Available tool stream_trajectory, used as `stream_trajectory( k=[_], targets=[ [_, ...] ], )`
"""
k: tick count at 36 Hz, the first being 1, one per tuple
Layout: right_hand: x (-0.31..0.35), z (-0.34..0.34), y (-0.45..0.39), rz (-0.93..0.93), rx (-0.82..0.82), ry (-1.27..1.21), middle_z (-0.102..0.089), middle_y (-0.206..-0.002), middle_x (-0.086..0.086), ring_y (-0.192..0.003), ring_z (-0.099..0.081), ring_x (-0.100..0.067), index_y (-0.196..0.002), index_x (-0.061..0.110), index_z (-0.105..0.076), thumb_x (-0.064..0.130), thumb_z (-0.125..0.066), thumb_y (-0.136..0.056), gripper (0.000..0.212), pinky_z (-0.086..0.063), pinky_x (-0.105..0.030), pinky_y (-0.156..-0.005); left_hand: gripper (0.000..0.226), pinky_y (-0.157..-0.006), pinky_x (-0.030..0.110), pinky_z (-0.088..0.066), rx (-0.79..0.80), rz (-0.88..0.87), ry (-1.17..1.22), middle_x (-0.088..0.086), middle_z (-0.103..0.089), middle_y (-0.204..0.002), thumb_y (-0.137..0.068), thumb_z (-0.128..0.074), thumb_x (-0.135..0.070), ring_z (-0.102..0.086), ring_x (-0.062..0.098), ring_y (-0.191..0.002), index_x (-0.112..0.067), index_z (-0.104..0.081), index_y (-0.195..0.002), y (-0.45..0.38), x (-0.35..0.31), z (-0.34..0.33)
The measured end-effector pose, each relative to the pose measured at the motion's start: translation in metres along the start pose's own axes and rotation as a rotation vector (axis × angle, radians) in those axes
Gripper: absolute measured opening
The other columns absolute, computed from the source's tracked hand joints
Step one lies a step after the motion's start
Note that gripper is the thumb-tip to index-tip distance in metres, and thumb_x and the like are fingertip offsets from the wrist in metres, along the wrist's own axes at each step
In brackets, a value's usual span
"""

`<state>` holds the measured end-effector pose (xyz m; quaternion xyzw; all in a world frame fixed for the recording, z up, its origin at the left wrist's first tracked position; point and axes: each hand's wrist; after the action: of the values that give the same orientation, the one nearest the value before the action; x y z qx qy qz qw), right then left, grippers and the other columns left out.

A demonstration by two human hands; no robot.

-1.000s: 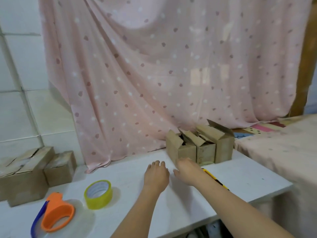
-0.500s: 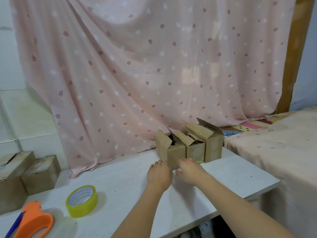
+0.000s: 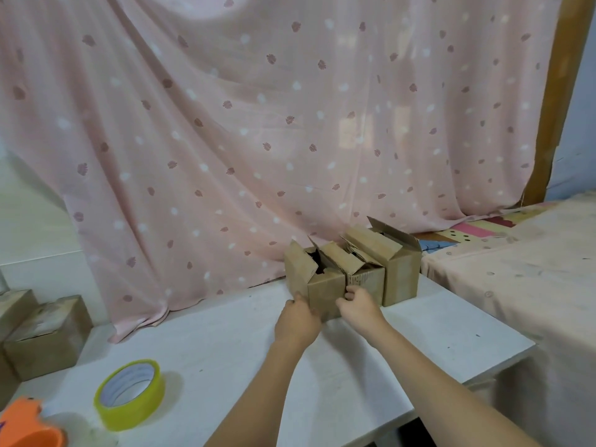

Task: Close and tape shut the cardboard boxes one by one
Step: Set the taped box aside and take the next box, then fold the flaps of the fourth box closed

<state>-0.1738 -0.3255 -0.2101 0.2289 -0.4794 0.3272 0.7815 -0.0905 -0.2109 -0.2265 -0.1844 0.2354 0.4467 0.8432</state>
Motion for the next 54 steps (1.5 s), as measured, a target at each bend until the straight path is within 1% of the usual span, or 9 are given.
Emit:
stream_trajectory(
  k=[4, 9, 14, 24, 31, 38, 44, 50, 54],
  targets=[
    [0.002, -0.002, -0.002, -0.043, -0.019, -0.034, -0.051, -0.144, -0.012, -0.128, -0.052, -0.027, -0.149, 0.004, -0.038, 0.012, -0.053, -0.095, 0.057, -0.041, -0.036, -0.106, 0.056, -0.071, 0.036, -0.051, 0.016, 0.059, 0.239, 0.014, -0.059, -0.111, -0.096, -0.045, -0.019, -0.058, 0.030, -0.095, -0.007, -0.027, -0.148, -0.008, -0.002, 0.002],
    [0.005, -0.009, -0.005, -0.076, -0.053, -0.157, -0.059, -0.107, 0.002, -0.106, -0.062, -0.028, -0.151, 0.008, -0.037, 0.008, -0.050, -0.095, 0.058, -0.053, -0.047, -0.097, 0.063, -0.083, 0.040, -0.056, 0.038, 0.090, 0.509, 0.005, -0.060, -0.117, -0.093, -0.046, -0.018, -0.059, 0.024, -0.100, -0.021, -0.022, -0.152, -0.011, -0.003, 0.006],
    [0.008, -0.015, -0.007, -0.081, -0.037, -0.252, -0.051, -0.140, -0.004, -0.083, -0.069, -0.023, -0.153, 0.019, -0.038, 0.003, -0.047, -0.094, 0.061, -0.062, -0.037, -0.068, 0.076, -0.075, 0.031, -0.054, 0.018, 0.073, 0.603, -0.002, -0.063, -0.117, -0.089, -0.050, -0.019, -0.060, 0.017, -0.100, -0.036, -0.016, -0.155, -0.017, 0.003, 0.009],
    [0.022, -0.032, 0.000, -0.031, -0.013, -0.228, -0.069, -0.095, -0.001, -0.097, -0.067, -0.027, -0.086, 0.017, -0.070, 0.002, -0.043, -0.084, 0.030, -0.056, -0.048, -0.091, 0.055, -0.090, 0.038, -0.052, -0.024, 0.197, 0.718, -0.003, -0.059, -0.120, -0.093, -0.060, -0.027, -0.058, 0.021, -0.106, -0.027, -0.034, -0.142, -0.008, 0.029, 0.038],
    [0.028, -0.042, 0.025, -0.021, 0.031, -0.367, -0.069, -0.096, -0.010, -0.083, -0.071, -0.036, -0.104, 0.021, -0.061, 0.003, -0.049, -0.093, 0.024, -0.061, -0.050, -0.078, 0.019, -0.087, 0.036, -0.051, -0.033, 0.171, 0.746, -0.003, -0.062, -0.116, -0.091, -0.055, -0.033, -0.061, 0.019, -0.105, -0.032, -0.052, -0.110, 0.019, 0.066, 0.065],
    [0.033, -0.056, 0.065, 0.004, 0.118, -0.386, -0.067, -0.094, -0.014, -0.066, -0.068, -0.033, -0.112, 0.021, -0.060, 0.010, -0.050, -0.097, 0.022, -0.061, -0.052, -0.074, 0.057, -0.102, 0.043, -0.046, 0.040, 0.143, 0.702, -0.002, -0.065, -0.114, -0.072, -0.057, -0.052, -0.061, 0.018, -0.110, -0.041, -0.049, -0.127, 0.062, 0.087, 0.097],
    [0.043, -0.064, 0.083, 0.055, 0.097, -0.293, -0.065, -0.091, -0.011, -0.072, -0.067, -0.029, -0.100, 0.014, -0.068, 0.022, -0.052, -0.099, 0.017, -0.063, -0.046, -0.067, 0.030, -0.093, 0.041, -0.055, 0.078, 0.132, 0.652, 0.002, -0.071, -0.105, -0.092, -0.062, -0.031, -0.067, 0.018, -0.100, -0.032, -0.058, -0.122, 0.089, 0.099, 0.117],
    [0.050, -0.068, 0.095, 0.038, 0.105, -0.217, -0.066, -0.092, -0.014, -0.078, -0.071, -0.035, -0.095, -0.002, -0.065, 0.021, -0.058, -0.097, 0.024, -0.063, -0.048, -0.066, 0.052, -0.093, 0.038, -0.055, 0.125, 0.085, 0.576, 0.000, -0.070, -0.105, -0.073, -0.056, -0.036, -0.069, 0.016, -0.090, -0.030, -0.059, -0.125, 0.111, 0.111, 0.137],
    [0.053, -0.061, 0.098, 0.144, 0.106, 0.047, -0.065, -0.102, -0.003, -0.081, -0.066, -0.024, -0.099, 0.016, -0.068, 0.021, -0.055, -0.097, 0.015, -0.060, -0.039, -0.073, 0.044, -0.092, 0.036, -0.056, 0.134, 0.069, 0.549, 0.007, -0.073, -0.105, -0.085, -0.053, -0.023, -0.070, 0.018, -0.092, -0.023, -0.060, -0.128, 0.116, 0.119, 0.147]
  ],
)
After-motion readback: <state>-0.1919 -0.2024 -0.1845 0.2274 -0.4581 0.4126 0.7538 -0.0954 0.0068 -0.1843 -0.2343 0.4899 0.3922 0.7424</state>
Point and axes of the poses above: each hand's wrist, its own y-axis away from the middle knuckle, its own z-axis out of the back of the hand, x = y × z
